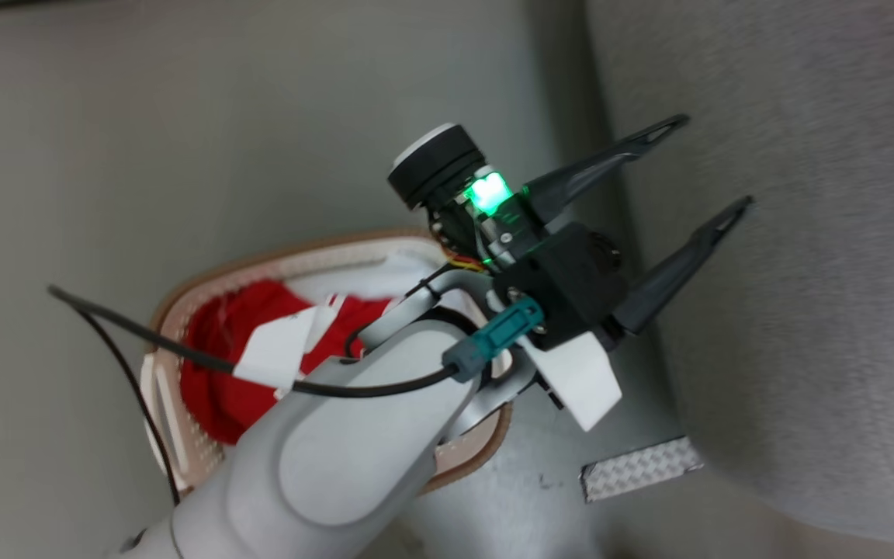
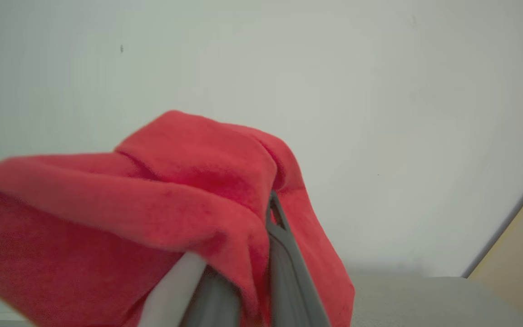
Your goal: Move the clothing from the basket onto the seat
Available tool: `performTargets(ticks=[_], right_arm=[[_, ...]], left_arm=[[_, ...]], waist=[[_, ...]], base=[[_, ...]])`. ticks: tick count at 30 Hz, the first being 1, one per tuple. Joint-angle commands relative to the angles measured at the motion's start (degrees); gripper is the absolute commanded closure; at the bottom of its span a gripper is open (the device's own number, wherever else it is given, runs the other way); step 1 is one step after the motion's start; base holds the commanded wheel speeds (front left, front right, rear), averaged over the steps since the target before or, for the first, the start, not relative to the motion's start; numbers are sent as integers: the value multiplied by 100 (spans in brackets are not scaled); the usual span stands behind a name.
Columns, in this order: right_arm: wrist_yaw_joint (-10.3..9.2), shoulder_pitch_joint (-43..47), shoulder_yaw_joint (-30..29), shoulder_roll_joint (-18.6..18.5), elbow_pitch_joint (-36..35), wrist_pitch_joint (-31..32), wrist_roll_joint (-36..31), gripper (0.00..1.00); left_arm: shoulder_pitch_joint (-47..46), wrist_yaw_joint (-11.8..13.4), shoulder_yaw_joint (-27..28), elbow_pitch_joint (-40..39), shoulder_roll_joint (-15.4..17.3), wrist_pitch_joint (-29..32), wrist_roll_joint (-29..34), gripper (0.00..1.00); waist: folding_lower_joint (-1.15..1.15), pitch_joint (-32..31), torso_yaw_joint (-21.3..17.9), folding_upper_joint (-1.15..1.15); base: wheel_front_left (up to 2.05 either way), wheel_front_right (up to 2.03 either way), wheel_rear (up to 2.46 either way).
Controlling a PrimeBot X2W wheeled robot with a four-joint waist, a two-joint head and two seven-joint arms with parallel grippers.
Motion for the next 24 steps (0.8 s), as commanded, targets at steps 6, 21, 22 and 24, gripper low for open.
performTargets(ticks=[6, 21, 22, 24], right_arm=[[-14, -1269, -1038, -811, 1450, -10, -133, 100], [-14, -518, -1932, -94, 2097, -7, -1474, 0], [-14, -302, -1859, -16, 1902, -8, -1430, 0], [-14, 209, -1657, 175, 1507, -7, -1345, 0]], left_arm=[[-232, 40, -143, 97, -95, -244, 19, 0], [443, 276, -61, 498, 317, -615, -230, 0], [553, 302, -39, 539, 351, -670, -296, 0], [760, 347, -3, 626, 430, -784, -356, 0]], waist=[[-3, 1107, 849, 0], [-3, 450, 868, 0], [-3, 308, 851, 0], [-3, 21, 840, 0]], base=[[0, 0, 0], [0, 0, 0], [0, 0, 0], [0, 0, 0]])
